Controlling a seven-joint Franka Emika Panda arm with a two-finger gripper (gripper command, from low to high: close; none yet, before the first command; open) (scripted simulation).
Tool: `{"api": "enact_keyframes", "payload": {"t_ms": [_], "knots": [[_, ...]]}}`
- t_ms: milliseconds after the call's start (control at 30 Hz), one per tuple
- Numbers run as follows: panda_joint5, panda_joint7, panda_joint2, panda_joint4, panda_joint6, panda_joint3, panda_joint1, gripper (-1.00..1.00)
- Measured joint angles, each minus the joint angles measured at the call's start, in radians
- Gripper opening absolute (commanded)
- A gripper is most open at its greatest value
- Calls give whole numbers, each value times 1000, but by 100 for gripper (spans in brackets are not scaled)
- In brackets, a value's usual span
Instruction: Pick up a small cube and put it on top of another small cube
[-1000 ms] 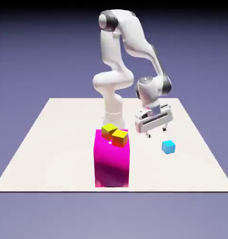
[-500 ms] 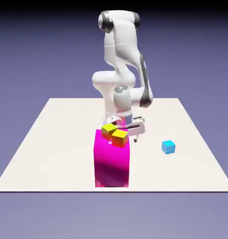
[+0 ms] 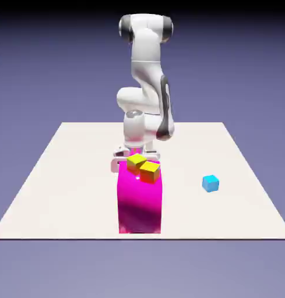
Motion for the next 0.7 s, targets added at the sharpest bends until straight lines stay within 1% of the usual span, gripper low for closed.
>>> {"api": "enact_keyframes", "payload": {"t_ms": [433, 467, 533, 700], "knots": [[-565, 392, 283, 44, 241, -436, 267, 0], [-582, 403, 291, 45, 248, -449, 274, -100], [-582, 404, 291, 45, 248, -449, 274, -100], [-366, 254, 183, 28, 155, -281, 172, -100]]}}
